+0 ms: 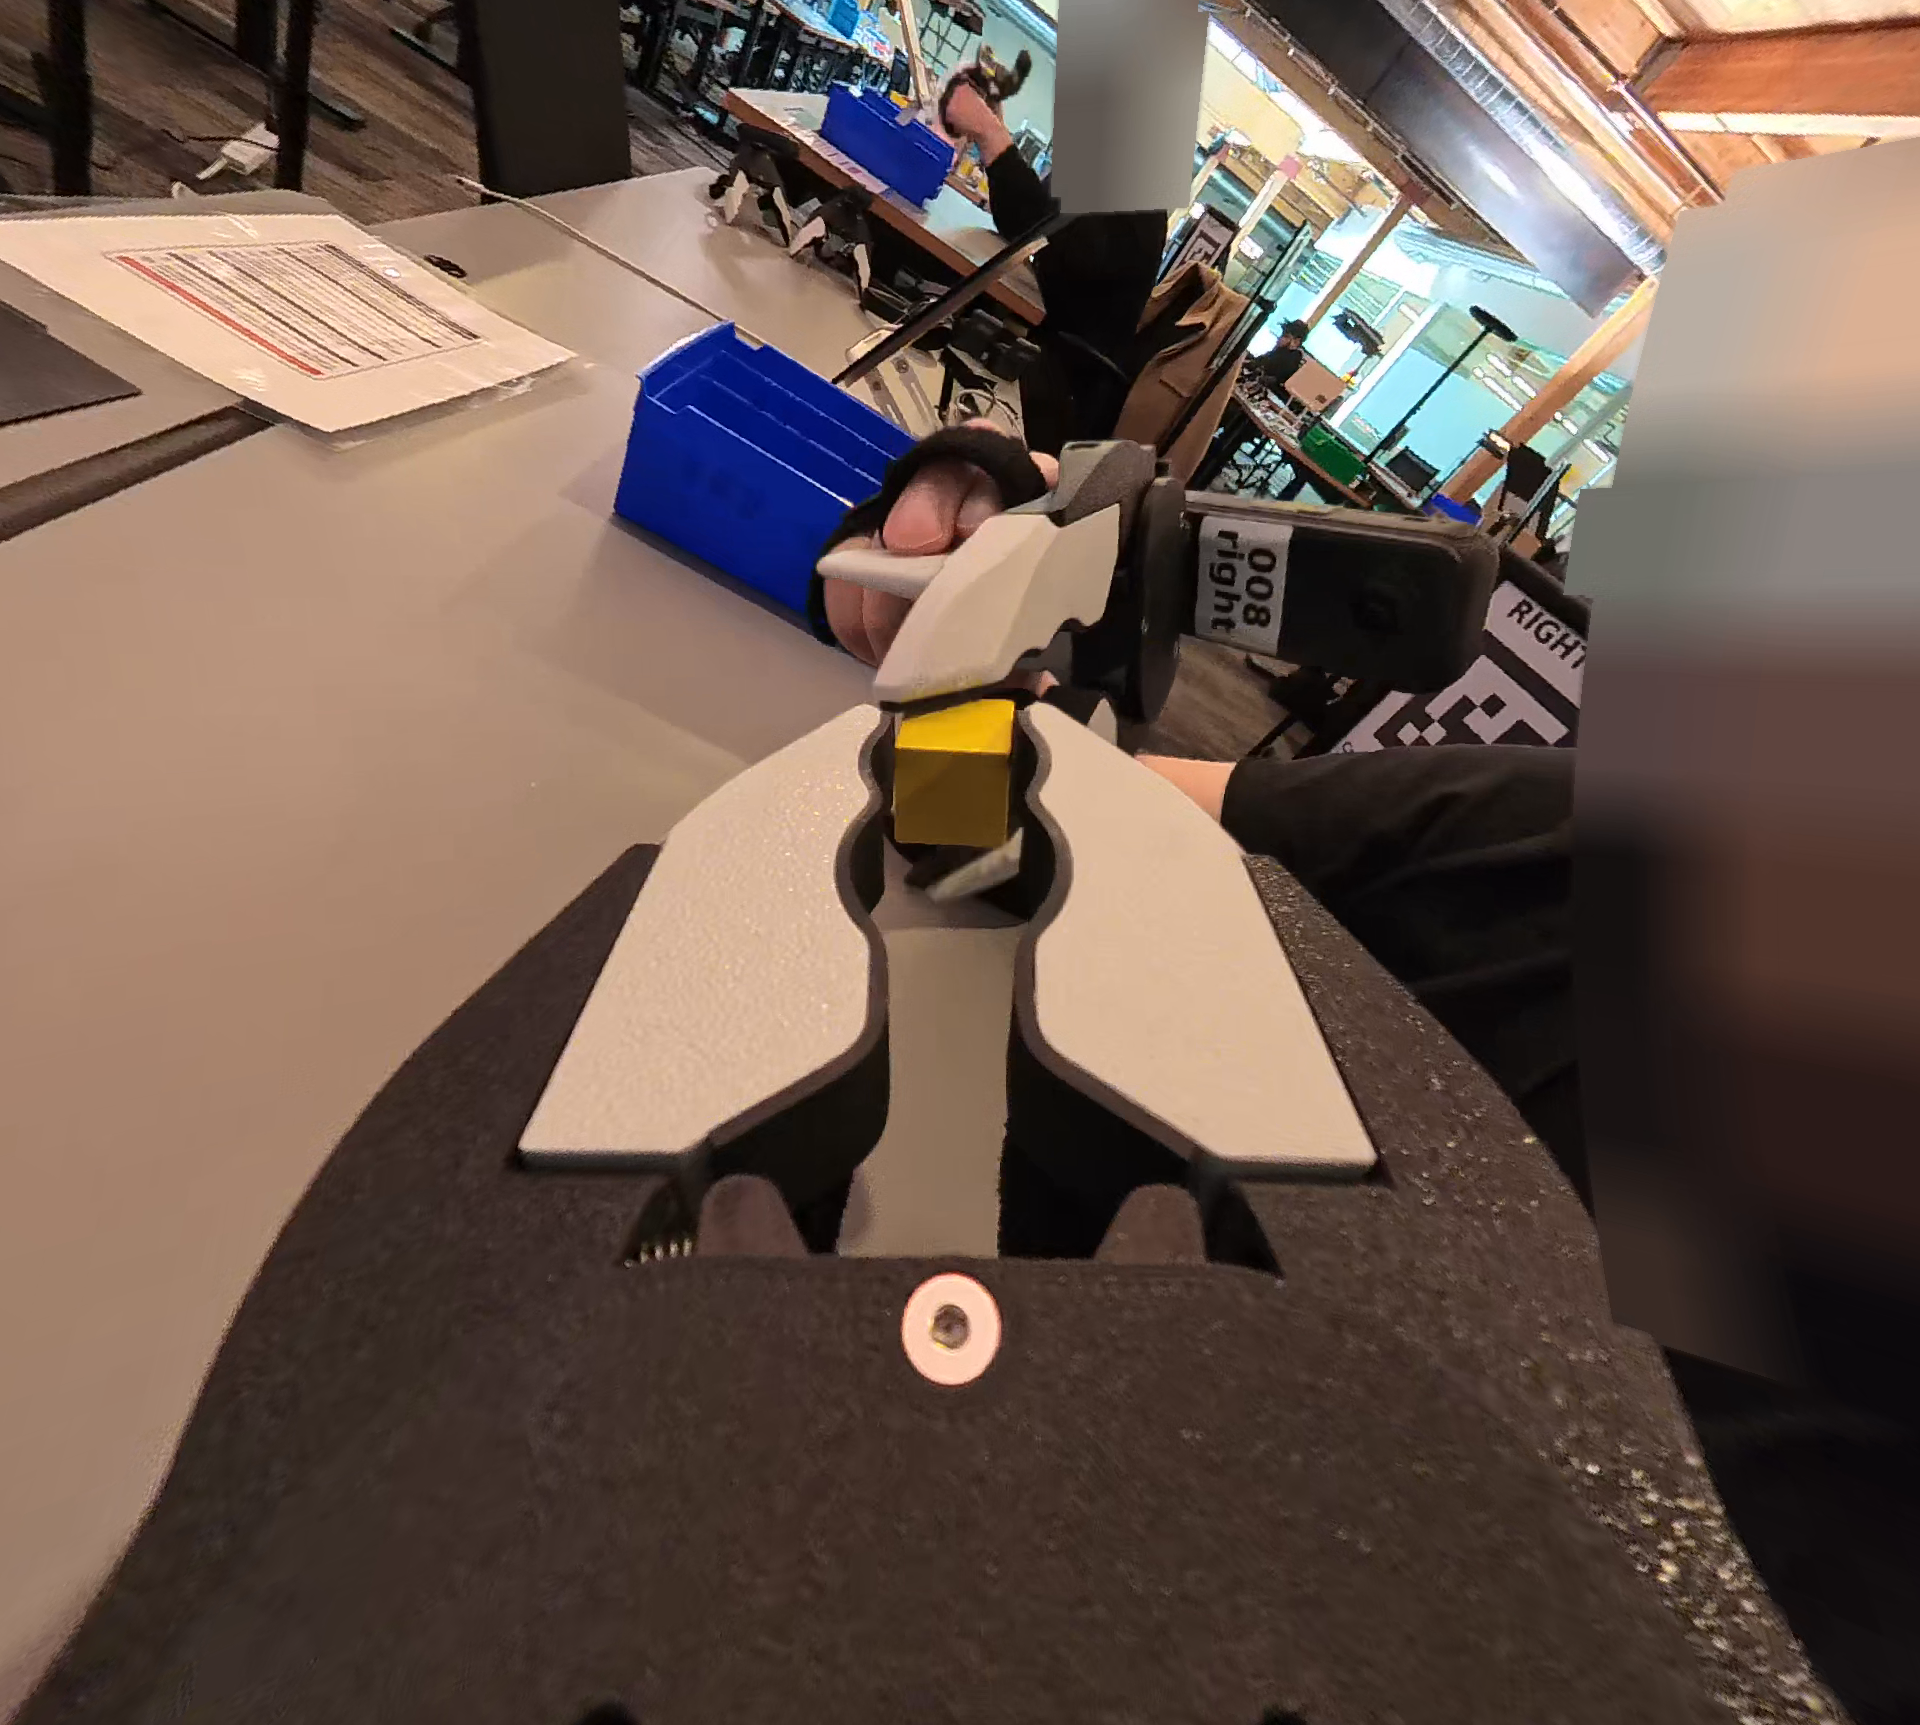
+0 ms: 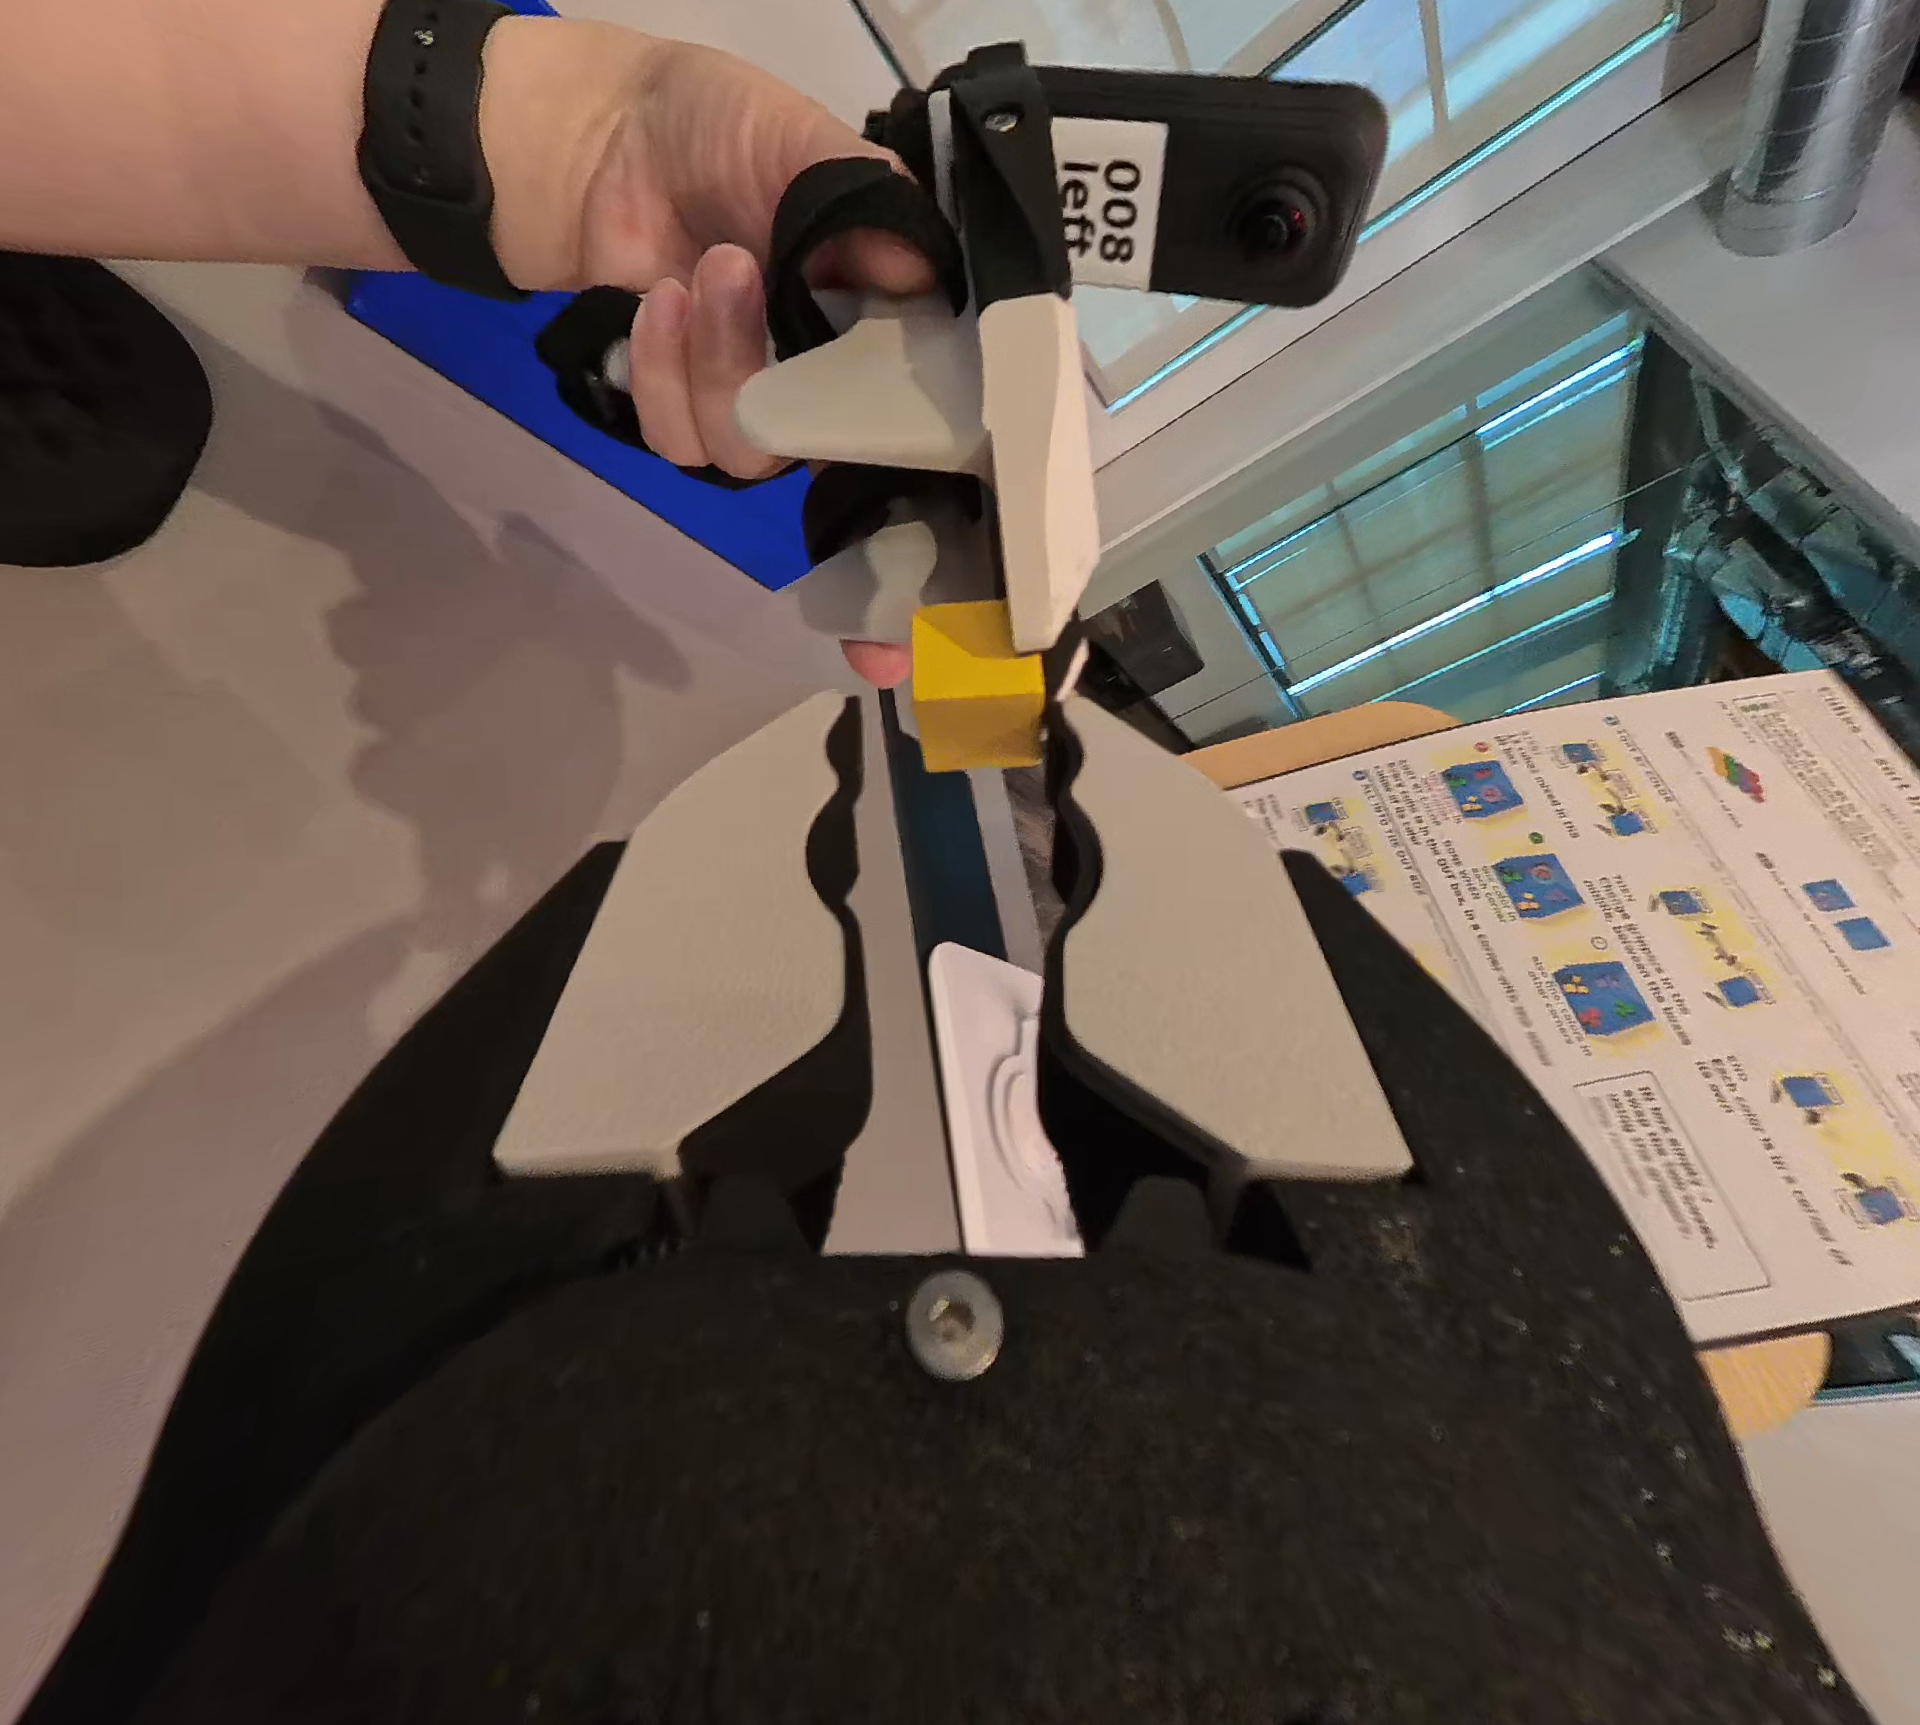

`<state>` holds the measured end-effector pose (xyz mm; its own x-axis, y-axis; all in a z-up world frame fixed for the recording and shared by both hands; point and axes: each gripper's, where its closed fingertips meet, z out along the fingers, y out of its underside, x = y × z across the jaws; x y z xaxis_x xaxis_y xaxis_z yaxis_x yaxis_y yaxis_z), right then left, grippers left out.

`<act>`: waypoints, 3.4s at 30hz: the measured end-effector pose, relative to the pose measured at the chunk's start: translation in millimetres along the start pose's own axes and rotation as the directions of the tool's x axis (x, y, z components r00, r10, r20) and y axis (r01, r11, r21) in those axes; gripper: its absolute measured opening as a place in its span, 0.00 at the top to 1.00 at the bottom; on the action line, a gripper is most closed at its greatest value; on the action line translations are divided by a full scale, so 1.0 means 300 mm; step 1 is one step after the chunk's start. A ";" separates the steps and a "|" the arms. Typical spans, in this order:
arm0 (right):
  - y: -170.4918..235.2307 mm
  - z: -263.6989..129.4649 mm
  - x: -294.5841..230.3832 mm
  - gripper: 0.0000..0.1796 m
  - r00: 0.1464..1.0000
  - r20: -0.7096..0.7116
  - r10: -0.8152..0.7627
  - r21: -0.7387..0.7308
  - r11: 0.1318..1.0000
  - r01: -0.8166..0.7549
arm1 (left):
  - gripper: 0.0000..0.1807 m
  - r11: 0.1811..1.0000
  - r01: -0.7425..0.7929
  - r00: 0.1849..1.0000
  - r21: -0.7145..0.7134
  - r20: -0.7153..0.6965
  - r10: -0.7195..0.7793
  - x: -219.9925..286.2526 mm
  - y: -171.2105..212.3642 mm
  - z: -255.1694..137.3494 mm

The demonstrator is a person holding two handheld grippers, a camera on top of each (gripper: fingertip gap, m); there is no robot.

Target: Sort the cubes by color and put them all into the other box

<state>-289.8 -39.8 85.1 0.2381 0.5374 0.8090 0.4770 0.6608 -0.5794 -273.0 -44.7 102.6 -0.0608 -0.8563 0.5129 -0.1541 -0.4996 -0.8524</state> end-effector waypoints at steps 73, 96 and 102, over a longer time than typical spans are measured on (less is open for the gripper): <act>0.882 -1.071 0.240 0.80 0.479 -0.770 0.422 -0.520 0.020 -0.854 | 0.87 0.867 0.418 -0.181 -0.270 0.911 0.371 -0.733 0.295 -1.448; 0.883 -1.030 0.236 0.80 0.496 -0.738 0.457 -0.548 0.024 -0.836 | 0.79 0.720 0.690 -0.325 0.075 0.920 0.216 -0.961 0.506 -1.603; 0.890 -1.005 0.226 0.80 0.520 -0.718 0.463 -0.578 0.021 -0.816 | 0.82 0.721 0.686 -0.298 0.093 0.941 0.162 -0.958 0.520 -1.594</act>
<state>108.9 15.1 15.0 0.9519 0.2093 0.2239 0.3046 -0.7275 -0.6148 -751.2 186.1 -129.2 0.9208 0.0513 -0.3866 -0.0608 -0.9603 -0.2724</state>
